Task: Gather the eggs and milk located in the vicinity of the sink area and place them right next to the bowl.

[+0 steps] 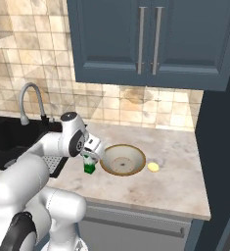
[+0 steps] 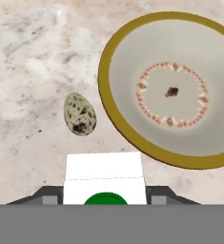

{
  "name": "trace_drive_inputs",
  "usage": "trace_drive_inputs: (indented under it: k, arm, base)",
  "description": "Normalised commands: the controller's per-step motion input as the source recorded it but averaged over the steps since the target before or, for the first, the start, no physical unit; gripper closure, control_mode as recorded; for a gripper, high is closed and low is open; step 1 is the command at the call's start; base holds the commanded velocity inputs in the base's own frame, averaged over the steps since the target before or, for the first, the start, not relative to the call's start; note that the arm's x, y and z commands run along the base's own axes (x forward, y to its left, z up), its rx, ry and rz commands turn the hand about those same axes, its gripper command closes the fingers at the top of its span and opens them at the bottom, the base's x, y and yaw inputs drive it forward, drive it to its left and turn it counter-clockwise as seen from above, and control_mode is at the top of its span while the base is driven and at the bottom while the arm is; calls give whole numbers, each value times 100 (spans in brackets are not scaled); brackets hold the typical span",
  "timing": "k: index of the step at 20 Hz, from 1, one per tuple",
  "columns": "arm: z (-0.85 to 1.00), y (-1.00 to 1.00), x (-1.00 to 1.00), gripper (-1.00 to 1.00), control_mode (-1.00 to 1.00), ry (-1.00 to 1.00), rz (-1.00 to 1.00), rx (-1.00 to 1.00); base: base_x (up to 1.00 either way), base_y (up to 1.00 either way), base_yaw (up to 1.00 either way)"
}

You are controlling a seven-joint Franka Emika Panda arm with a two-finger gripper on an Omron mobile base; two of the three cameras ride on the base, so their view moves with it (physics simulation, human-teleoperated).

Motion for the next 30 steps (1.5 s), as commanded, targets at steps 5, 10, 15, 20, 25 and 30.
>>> trace_drive_inputs:
  k: [5, 10, 15, 20, 25, 30]
  arm:
    - [-11, 0, 0, 100, -100, 0, 0, 0]
    - [-8, 0, 0, 100, -100, 0, 0, 0]
    - [-3, 0, 0, 100, -100, 0, 0, 0]
    - [-3, 0, 0, 100, -100, 0, 0, 0]
    - [-4, -3, 1, 100, -100, 0, 0, 0]
    - [-12, -4, 2, 100, -100, 0, 0, 0]
  base:
    - [0, 0, 0]
    - [0, 0, 0]
    - [0, 0, 0]
    - [0, 0, 0]
    - [0, 0, 0]
    - [0, 0, 0]
